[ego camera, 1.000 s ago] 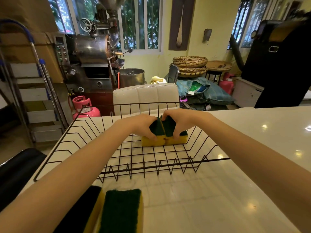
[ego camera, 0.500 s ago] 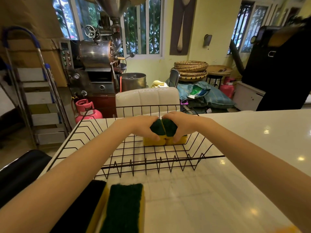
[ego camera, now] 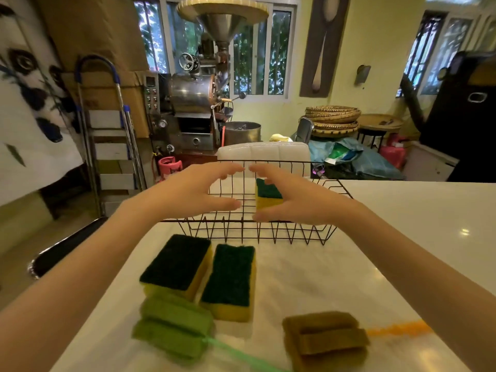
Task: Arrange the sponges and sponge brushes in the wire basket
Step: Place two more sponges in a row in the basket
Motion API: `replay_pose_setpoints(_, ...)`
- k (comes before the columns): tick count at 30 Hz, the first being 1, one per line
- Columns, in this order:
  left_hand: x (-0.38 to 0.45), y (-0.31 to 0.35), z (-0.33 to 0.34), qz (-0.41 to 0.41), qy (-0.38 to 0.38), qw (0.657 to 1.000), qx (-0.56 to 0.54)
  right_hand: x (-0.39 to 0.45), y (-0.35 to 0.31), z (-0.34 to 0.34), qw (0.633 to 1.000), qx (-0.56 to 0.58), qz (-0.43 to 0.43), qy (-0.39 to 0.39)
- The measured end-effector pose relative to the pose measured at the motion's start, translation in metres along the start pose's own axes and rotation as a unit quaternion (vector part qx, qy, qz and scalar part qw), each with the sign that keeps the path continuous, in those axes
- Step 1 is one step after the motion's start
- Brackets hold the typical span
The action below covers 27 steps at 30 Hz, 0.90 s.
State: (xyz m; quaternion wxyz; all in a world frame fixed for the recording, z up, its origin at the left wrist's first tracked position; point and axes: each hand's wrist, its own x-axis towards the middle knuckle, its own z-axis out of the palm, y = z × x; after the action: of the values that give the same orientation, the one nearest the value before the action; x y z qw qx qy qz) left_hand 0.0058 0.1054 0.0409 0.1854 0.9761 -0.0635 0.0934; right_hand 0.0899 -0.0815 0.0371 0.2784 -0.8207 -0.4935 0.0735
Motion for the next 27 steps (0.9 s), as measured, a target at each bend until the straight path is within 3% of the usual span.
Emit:
replay_pose_setpoints(8, -0.073, -0.012, 0.023, -0.023, 0.015, 0.998, -0.058, -0.028, -0.028, 0.051, 0.997, -0.004, -0.051, -0.052)
replay_pose_setpoints(21, -0.084, -0.055, 0.037, -0.094, -0.113, 0.985, -0.086, -0.027, -0.018, 0.079, 0.987, -0.064, 0.02, -0.149)
replay_pose_setpoints(27, -0.069, -0.053, 0.023, -0.119, -0.233, 0.965, -0.017, -0.019, -0.022, 0.075, 0.98, -0.094, 0.031, -0.172)
